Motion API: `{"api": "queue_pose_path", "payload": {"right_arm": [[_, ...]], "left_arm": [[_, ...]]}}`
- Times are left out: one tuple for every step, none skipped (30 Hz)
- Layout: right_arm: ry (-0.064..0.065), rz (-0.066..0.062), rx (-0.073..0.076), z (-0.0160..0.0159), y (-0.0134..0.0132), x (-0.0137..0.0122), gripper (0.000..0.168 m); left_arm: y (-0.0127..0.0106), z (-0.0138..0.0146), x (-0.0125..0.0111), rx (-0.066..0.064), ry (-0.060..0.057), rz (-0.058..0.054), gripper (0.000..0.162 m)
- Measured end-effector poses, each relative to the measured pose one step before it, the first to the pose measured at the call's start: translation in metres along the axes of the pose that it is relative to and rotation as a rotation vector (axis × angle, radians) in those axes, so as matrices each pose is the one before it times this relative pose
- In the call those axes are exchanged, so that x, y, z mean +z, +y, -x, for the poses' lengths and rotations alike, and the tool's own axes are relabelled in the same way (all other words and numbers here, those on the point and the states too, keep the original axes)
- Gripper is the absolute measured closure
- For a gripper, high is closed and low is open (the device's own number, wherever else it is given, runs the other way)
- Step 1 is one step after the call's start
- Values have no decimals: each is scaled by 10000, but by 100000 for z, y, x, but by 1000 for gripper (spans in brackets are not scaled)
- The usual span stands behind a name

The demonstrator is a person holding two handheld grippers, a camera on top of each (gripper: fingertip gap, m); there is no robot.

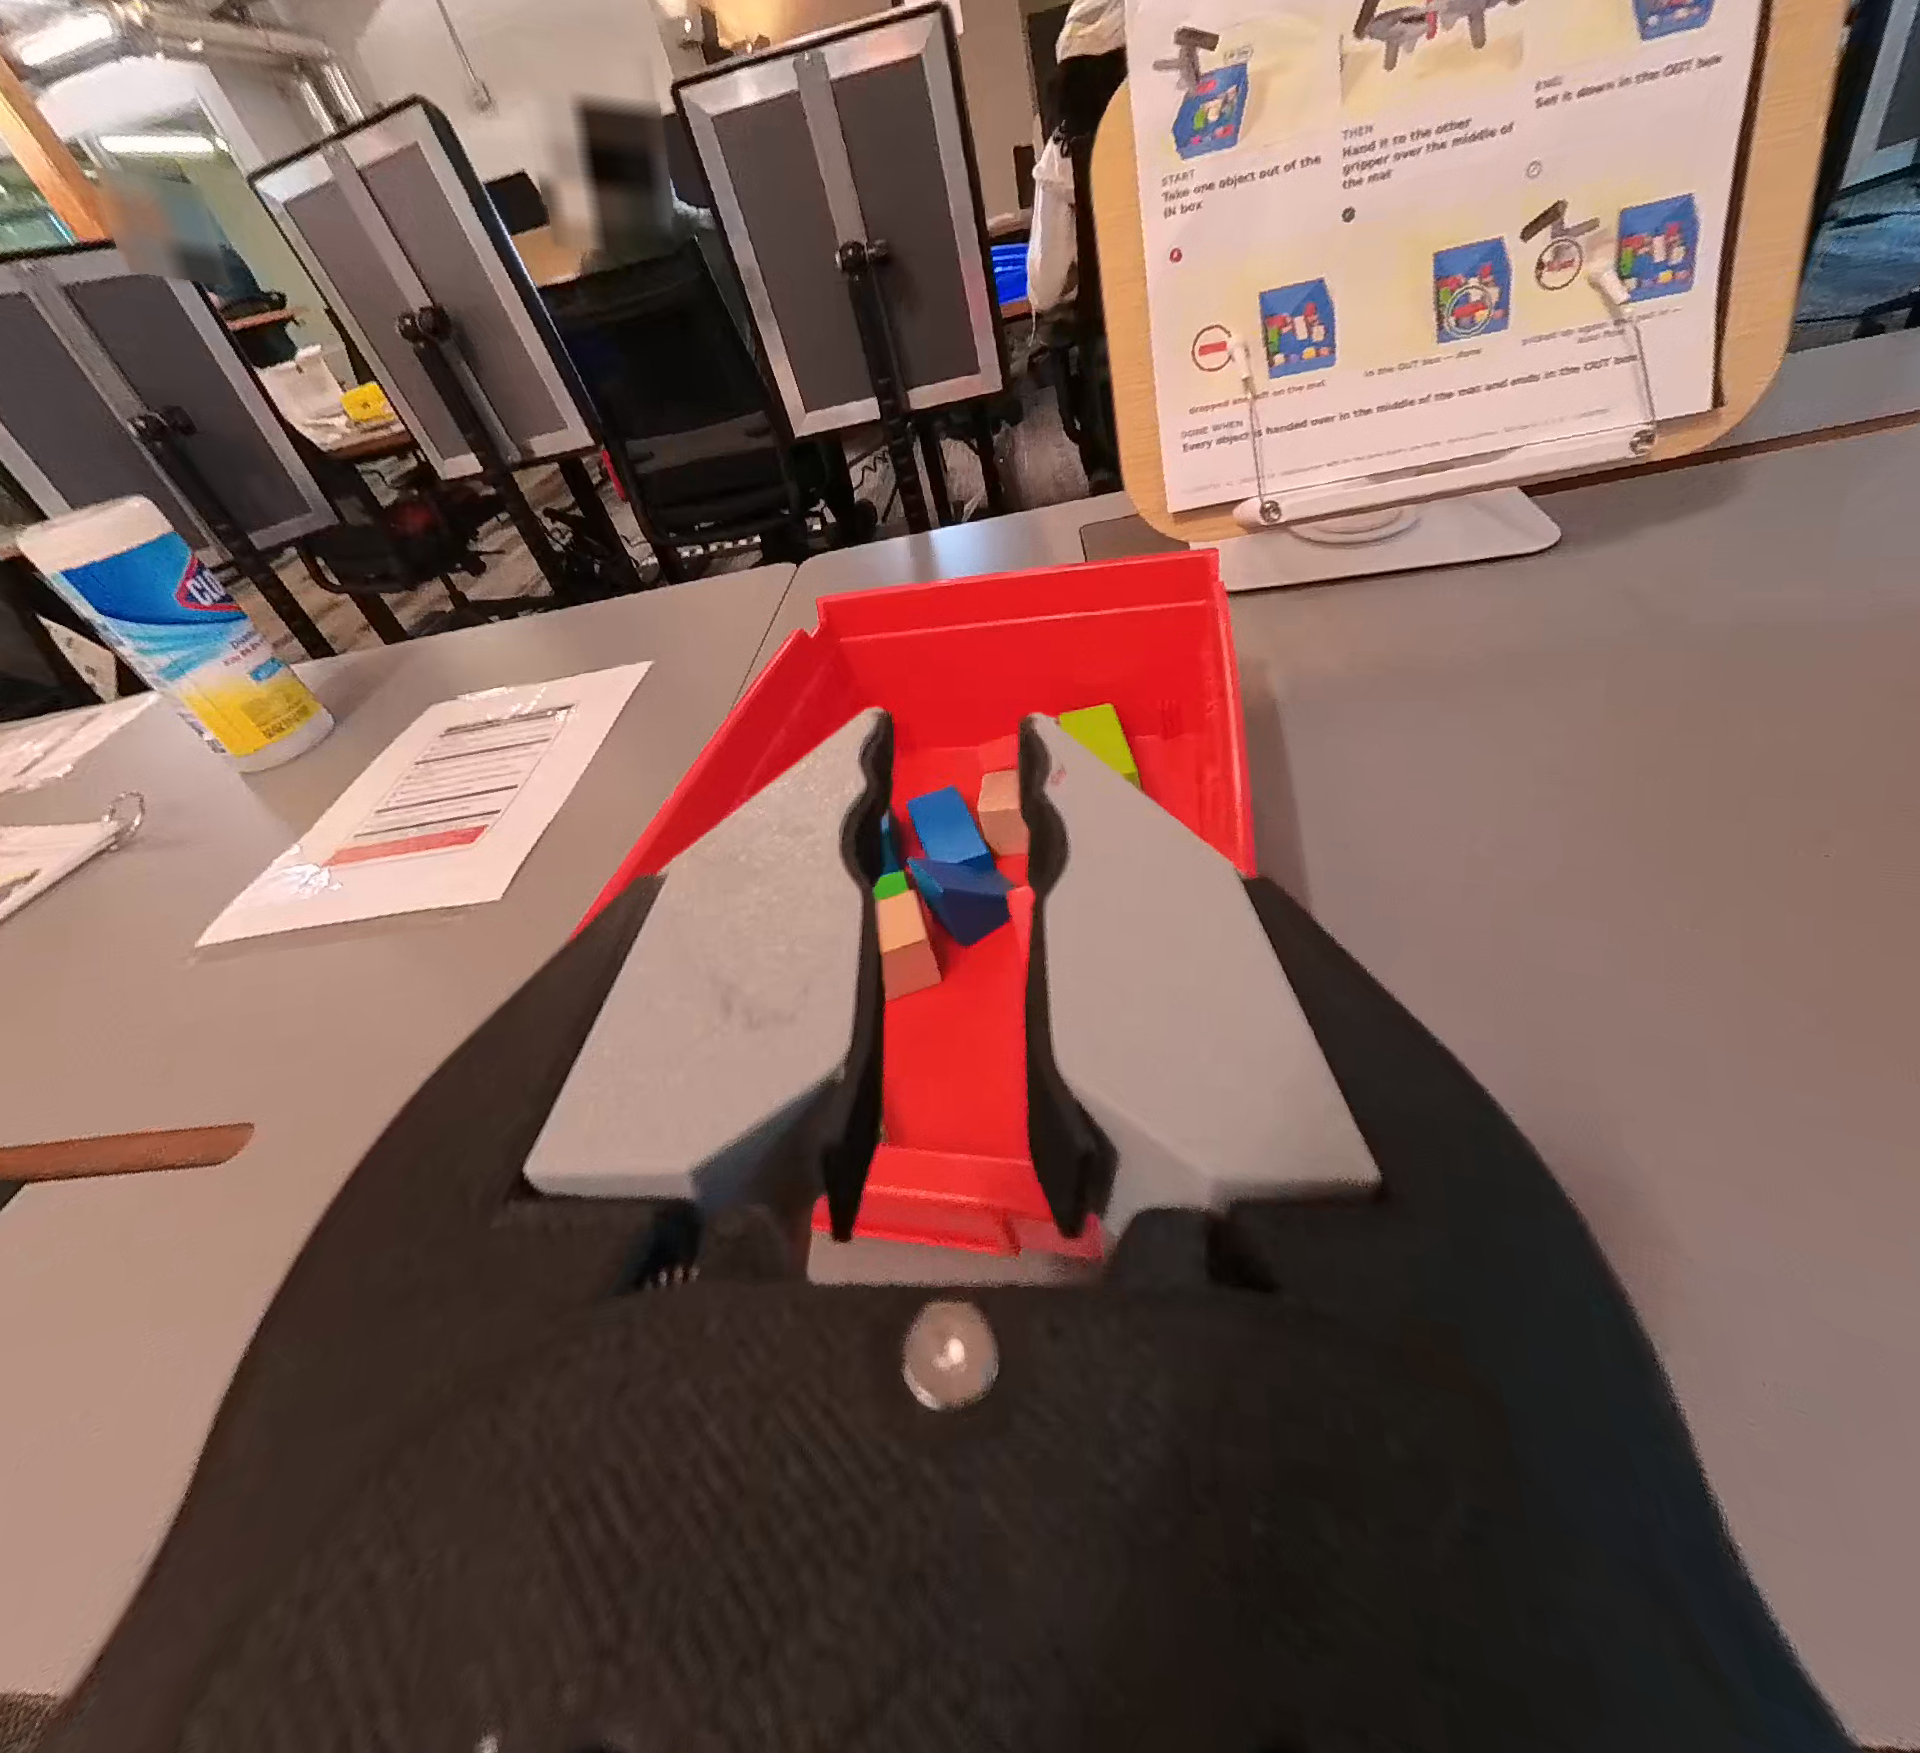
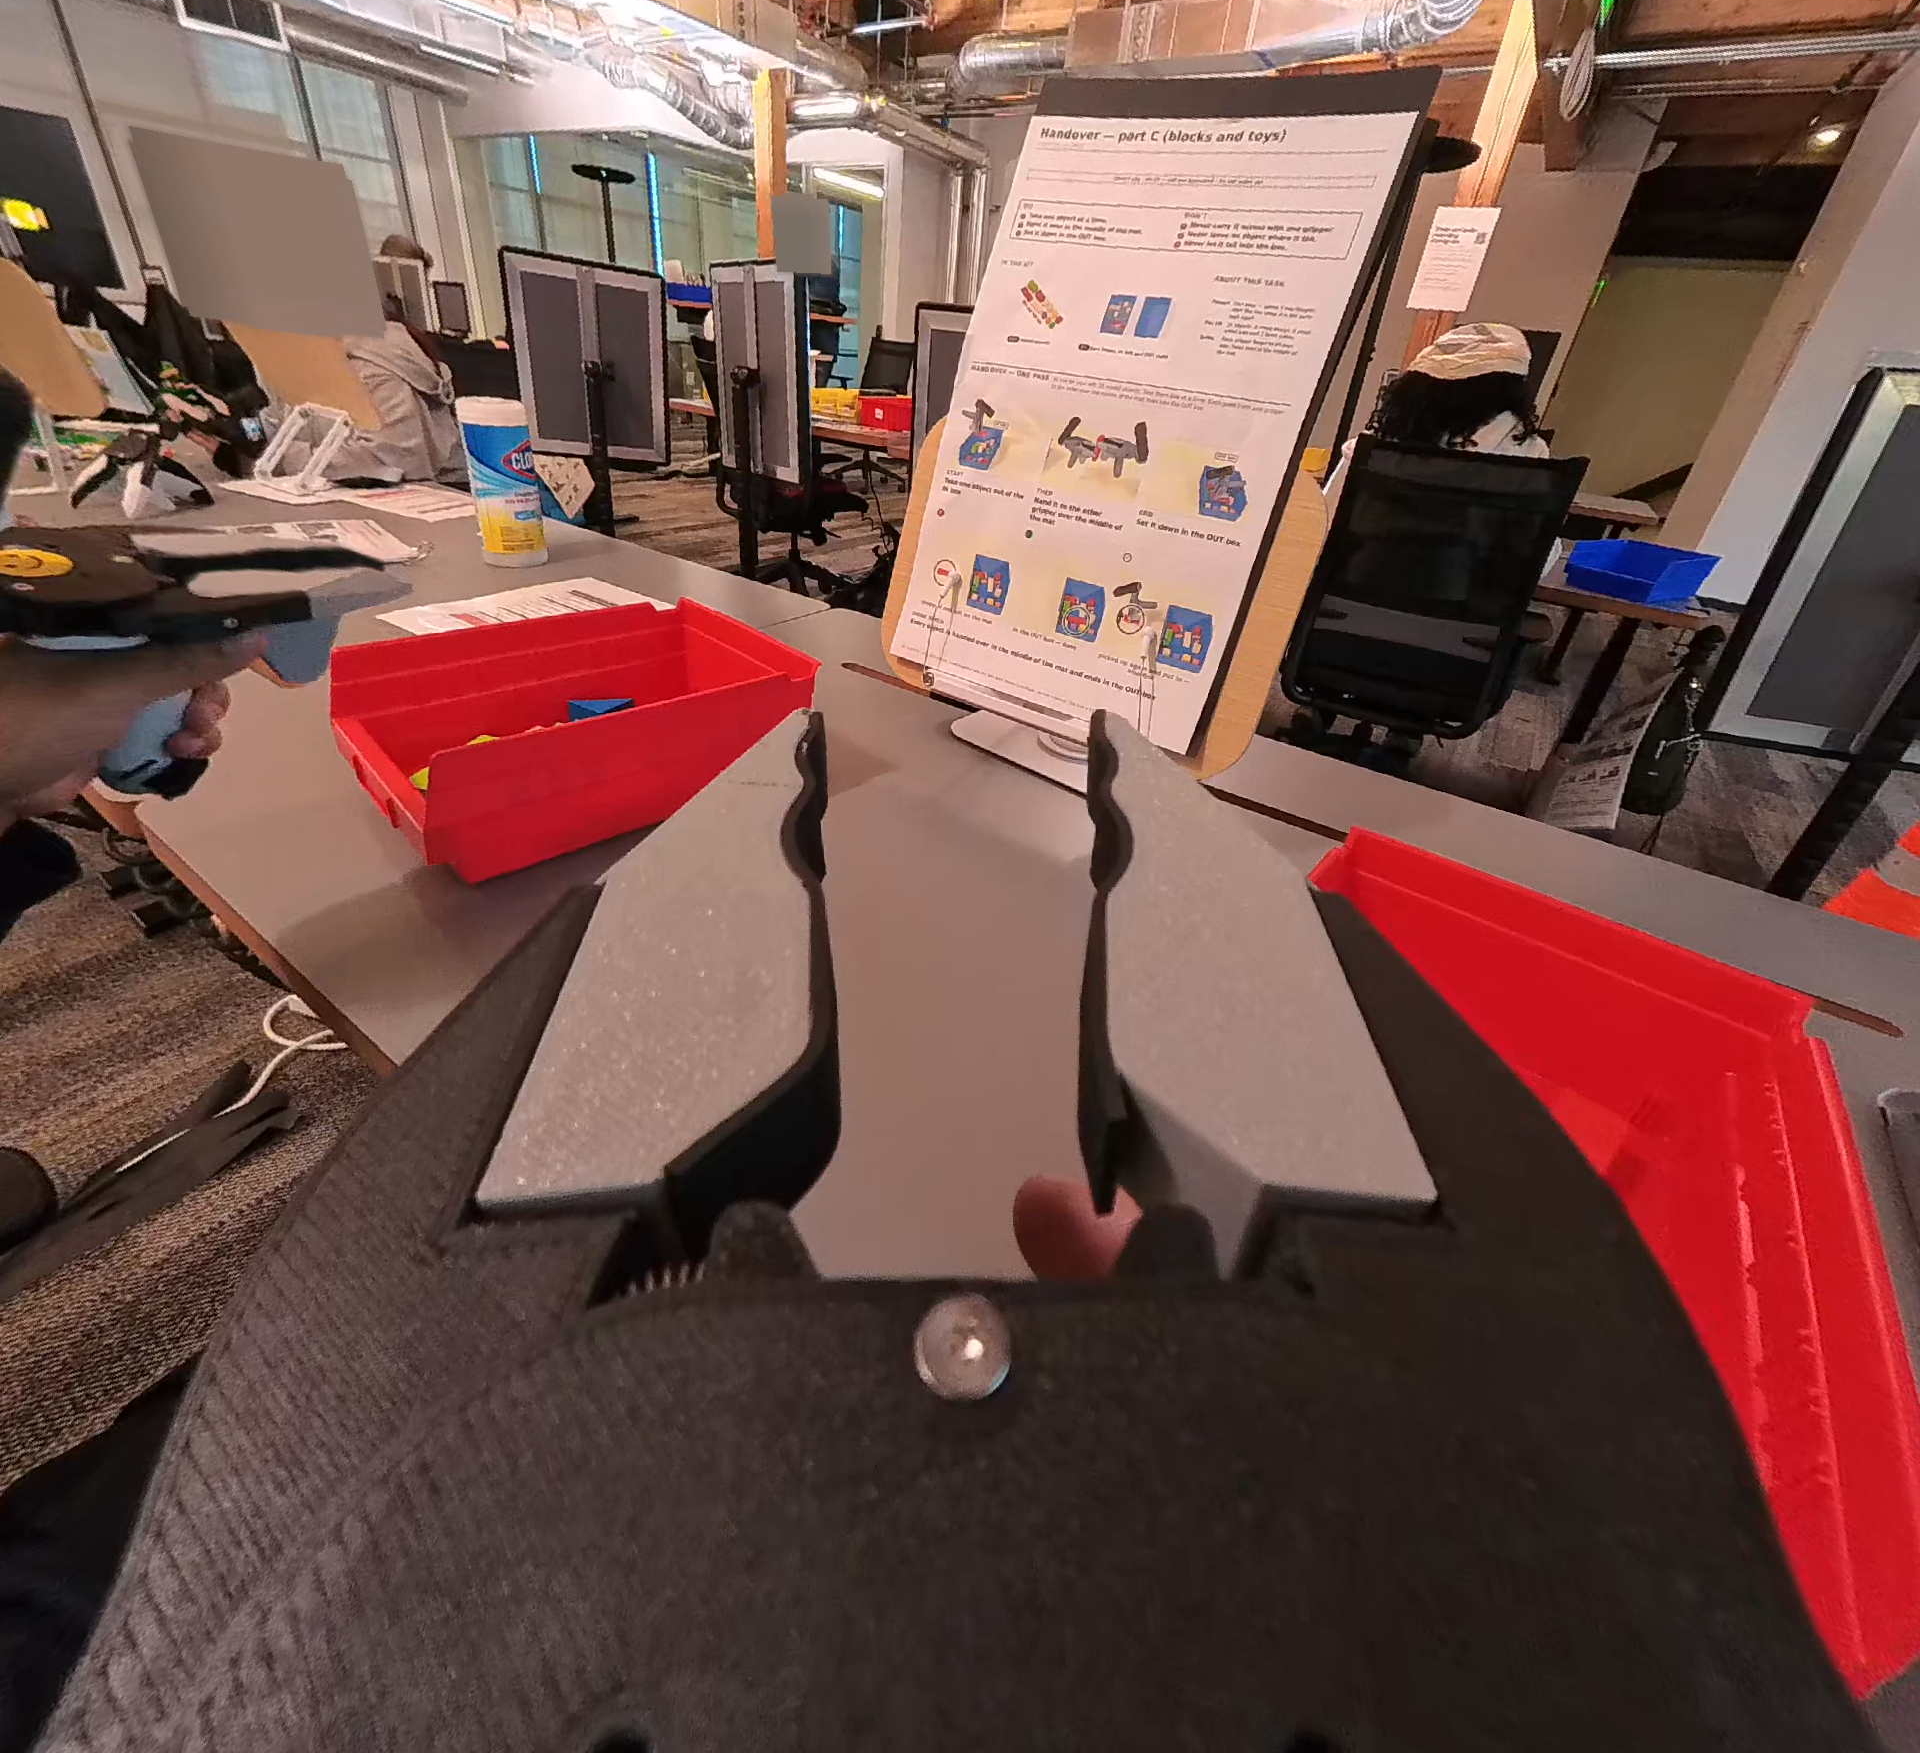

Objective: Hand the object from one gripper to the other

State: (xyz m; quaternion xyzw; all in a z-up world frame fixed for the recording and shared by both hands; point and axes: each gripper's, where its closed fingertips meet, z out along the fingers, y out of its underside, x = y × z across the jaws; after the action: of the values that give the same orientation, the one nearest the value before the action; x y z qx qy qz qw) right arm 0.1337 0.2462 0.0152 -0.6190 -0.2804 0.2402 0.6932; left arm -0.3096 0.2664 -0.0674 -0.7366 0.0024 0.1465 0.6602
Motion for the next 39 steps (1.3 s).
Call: {"api": "queue_pose_path", "payload": {"right_arm": [[3, 12, -15, 15, 17, 19, 120], [8, 10, -16, 7, 12, 7, 120], [8, 1, -13, 7, -2, -16, 120], [3, -5, -9, 10, -20, -3, 120], [0, -5, -2, 5, -8, -4, 120], [-3, 1, 4, 8, 2, -1, 120], [-3, 7, 6, -4, 22, 9, 120], [-5, 13, 4, 4, 31, 11, 120], [-3, 18, -1, 13, 46, 21, 120], [1, 13, -5, 5, 29, 25, 120], [-1, 5, -3, 23, 26, 16, 120], [-10, 8, -1, 36, 21, 28, 120], [-11, 16, -5, 43, 33, 29, 120], [-6, 18, -9, 41, 45, 34, 120], [-6, 15, -11, 47, 31, 58, 120], [-17, 22, -11, 75, 39, 53, 120], [-13, 31, -13, 70, 52, 61, 120], [-8, 26, -23, 68, 43, 50, 120], [5, 19, -31, 51, 31, 34, 120], [6, 20, -26, 24, 34, 34, 120], [-8, 18, -12, 34, 34, 43, 120], [-15, 10, -2, 23, 35, 35, 120], [-4, 8, 3, -16, 36, 37, 120], [1, 12, 13, -46, 45, 49, 120], [-12, 8, 23, -26, 51, 44, 120], [-24, 10, 21, 2, 41, 43, 120], [-17, 16, 7, -3, 57, 38, 120], [-8, 17, -9, 8, 55, 29, 120], [-11, 17, -14, 16, 55, 36, 120], [-19, 19, -5, 19, 49, 36, 120], [-18, 20, 2, 15, 51, 42, 120], [-10, 20, 6, -8, 42, 28, 120], [-5, 12, 12, -26, 31, 6, 120], [-10, 2, 22, -6, 7, -8, 120], [-19, -9, 23, 5, -19, -29, 120], [-15, -16, 18, 10, -42, -37, 120], [-10, -14, 10, 18, -41, -32, 120], [-11, -6, -8, 35, -42, -23, 120], [-12, 5, -29, 57, -29, -10, 120]], "left_arm": [[268, 171, 157, -56, -5, 92, 141], [246, 211, 138, -66, -26, 81, 141], [218, 188, 126, -63, -10, 70, 139], [212, 164, 120, -57, 12, 66, 139], [232, 179, 115, -71, -6, 75, 139], [220, 181, 111, -76, 0, 81, 139], [182, 137, 102, -65, 12, 67, 139], [149, 145, 78, -56, 4, 41, 139], [125, 165, 81, -37, -21, 28, 139], [147, 175, 96, -18, -38, 43, 139], [187, 194, 116, -17, -36, 58, 139], [201, 163, 142, -25, -16, 57, 139], [234, 199, 156, -46, -22, 72, 139], [317, 188, 189, -51, -14, 110, 139], [336, 197, 210, -42, -6, 130, 137], [342, 199, 229, -53, -17, 125, 137], [355, 171, 243, -53, 0, 118, 137], [377, 125, 264, -42, 19, 129, 136], [413, 111, 299, -41, 21, 146, 135], [475, 99, 328, -27, 28, 175, 134], [576, 98, 356, -1, 23, 232, 132], [629, 164, 387, 9, -14, 266, 130], [601, 193, 386, -5, -39, 243, 128], [515, 197, 366, -42, -43, 195, 128], [406, 180, 330, -64, -28, 149, 128], [312, 142, 284, -72, -11, 114, 129], [251, 81, 253, -55, 8, 87, 128], [224, 98, 251, -41, -16, 67, 128], [212, 100, 249, -35, -36, 60, 128], [248, 58, 286, -49, -15, 80, 128], [286, 22, 322, -73, 2, 111, 128], [376, -18, 349, -61, 24, 171, 128], [430, -53, 378, -23, 44, 214, 128], [405, -4, 408, -17, 4, 237, 127], [329, 78, 419, -16, -53, 247, 127], [257, 89, 398, -18, -62, 247, 124], [169, -42, 328, -38, 14, 214, 123], [-16, -90, 208, -127, 67, 82, 123], [-55, -102, 136, -99, 85, 25, 123]]}}
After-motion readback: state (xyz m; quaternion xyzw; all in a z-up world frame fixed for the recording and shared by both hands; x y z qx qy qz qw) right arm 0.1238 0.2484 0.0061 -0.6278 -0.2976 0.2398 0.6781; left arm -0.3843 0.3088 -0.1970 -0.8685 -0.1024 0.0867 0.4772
